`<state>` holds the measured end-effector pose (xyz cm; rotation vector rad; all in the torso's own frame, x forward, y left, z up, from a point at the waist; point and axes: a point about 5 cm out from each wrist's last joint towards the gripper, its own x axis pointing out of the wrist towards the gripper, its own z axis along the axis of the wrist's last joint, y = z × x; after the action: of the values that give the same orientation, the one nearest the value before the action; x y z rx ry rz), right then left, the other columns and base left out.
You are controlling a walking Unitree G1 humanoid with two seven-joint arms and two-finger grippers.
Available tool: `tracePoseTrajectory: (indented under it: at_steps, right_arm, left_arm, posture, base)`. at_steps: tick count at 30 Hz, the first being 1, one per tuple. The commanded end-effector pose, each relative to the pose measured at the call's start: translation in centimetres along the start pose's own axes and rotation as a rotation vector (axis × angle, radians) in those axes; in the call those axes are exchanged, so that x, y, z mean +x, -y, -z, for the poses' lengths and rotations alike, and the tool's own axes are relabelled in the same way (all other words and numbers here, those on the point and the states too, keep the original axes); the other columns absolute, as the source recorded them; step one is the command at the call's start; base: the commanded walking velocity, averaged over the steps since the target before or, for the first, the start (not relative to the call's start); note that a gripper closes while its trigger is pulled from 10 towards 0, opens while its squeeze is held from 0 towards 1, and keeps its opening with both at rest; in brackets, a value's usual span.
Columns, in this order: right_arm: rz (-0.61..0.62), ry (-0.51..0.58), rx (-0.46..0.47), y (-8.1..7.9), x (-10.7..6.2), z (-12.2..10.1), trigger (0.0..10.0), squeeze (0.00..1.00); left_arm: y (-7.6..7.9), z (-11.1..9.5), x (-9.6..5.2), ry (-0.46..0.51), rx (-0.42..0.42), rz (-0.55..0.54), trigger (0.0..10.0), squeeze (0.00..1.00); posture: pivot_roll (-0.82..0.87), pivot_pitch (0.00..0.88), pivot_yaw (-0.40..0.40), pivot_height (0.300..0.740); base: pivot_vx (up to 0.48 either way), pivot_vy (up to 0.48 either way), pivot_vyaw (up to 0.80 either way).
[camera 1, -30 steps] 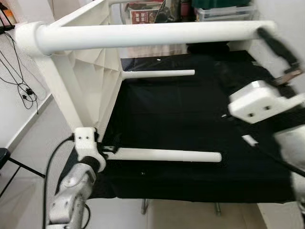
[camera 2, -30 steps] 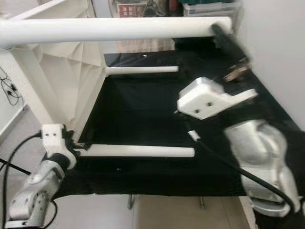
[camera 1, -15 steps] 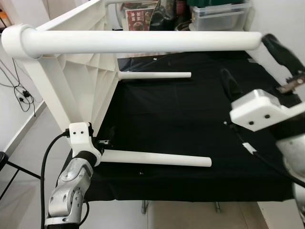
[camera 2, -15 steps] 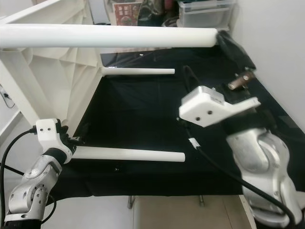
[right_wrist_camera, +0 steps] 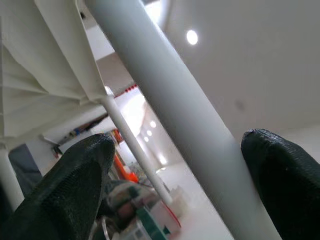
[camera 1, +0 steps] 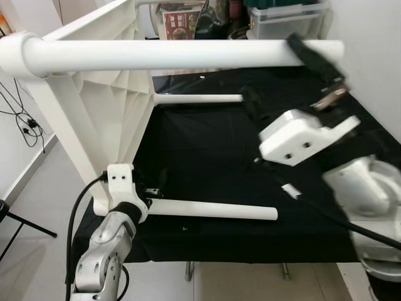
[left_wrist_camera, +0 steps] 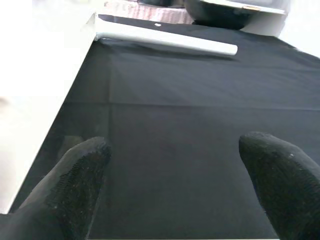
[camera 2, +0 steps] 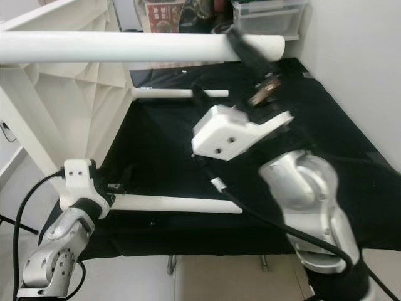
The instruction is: Building children table
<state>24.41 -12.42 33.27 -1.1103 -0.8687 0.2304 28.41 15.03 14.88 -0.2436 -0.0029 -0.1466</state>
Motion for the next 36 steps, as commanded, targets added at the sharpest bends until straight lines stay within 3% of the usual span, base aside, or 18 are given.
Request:
tracePoseTrajectory:
  at_steps: [1,6,18,19,21,22,23,24,33,36]
  right_arm:
    - [-0.04,0.012,0.016,-0.7,0.4,-0.2,10.0,0.0]
    - [-0.032,0.003,-0.023,0.2,1.2,0.2,10.0,0.0]
    - [-0.05,-0.103,-0.087,0.7,1.0,1.6,10.0,0.0]
    - [-0.041,-0.121,-0.092,0.9,1.0,1.9,4.7,0.0]
    - [-0.039,-0.128,-0.095,1.0,1.0,2.0,4.7,0.0]
    - [-0.039,-0.132,-0.098,1.1,1.0,2.1,4.0,0.0]
    - [-0.039,-0.134,-0.1,1.1,1.0,2.1,4.0,0.0]
    - [-0.038,-0.14,-0.103,1.2,1.0,2.2,0.0,0.0]
    - [-0.028,-0.172,-0.105,1.4,0.9,2.7,0.0,0.0]
    - [-0.027,-0.179,-0.091,1.3,1.0,2.8,0.0,0.0]
  left_arm:
    - [-0.1,0.1,-0.3,-0.003,0.001,-0.015,10.0,0.0]
    - [-0.4,0.0,-0.5,0.011,-0.008,-0.042,10.0,0.0]
    - [-0.6,0.1,-0.8,0.021,-0.03,-0.067,10.0,0.0]
    - [-0.7,0.0,-0.8,0.027,-0.037,-0.074,10.0,0.0]
    - [-0.8,-0.1,-0.8,0.031,-0.041,-0.077,10.0,0.0]
    - [-0.8,-0.1,-0.8,0.034,-0.043,-0.078,10.0,0.0]
    - [-0.9,-0.2,-0.8,0.035,-0.044,-0.079,10.0,0.0]
    - [-1.0,-0.3,-0.8,0.042,-0.055,-0.087,10.0,0.0]
    - [-1.8,-0.3,-1.3,0.056,-0.102,-0.135,10.0,0.0]
    - [-2.6,0.5,-1.7,0.037,-0.155,-0.168,10.0,0.0]
  posture:
    - [-0.11,0.054,0.035,0.74]
    - [-0.12,0.05,0.012,0.74]
    - [-0.13,0.047,-0.013,0.74]
    - [-0.13,0.048,-0.014,0.74]
    - [-0.13,0.048,-0.014,0.74]
    - [-0.13,0.049,-0.016,0.74]
    - [-0.13,0.049,-0.016,0.74]
    - [-0.13,0.049,-0.016,0.74]
    - [-0.13,0.054,-0.021,0.74]
    - [-0.12,0.054,-0.026,0.74]
  base:
    - [0.0,0.0,0.0]
    - [0.0,0.0,0.0]
    - [0.0,0.0,0.0]
    - [0.0,0.0,0.0]
    - [0.0,0.0,0.0]
    - [0.0,0.0,0.0]
    - [0.0,0.0,0.0]
    - [0.0,0.0,0.0]
    - [0.0,0.0,0.0]
    - [0.0,0.0,0.0]
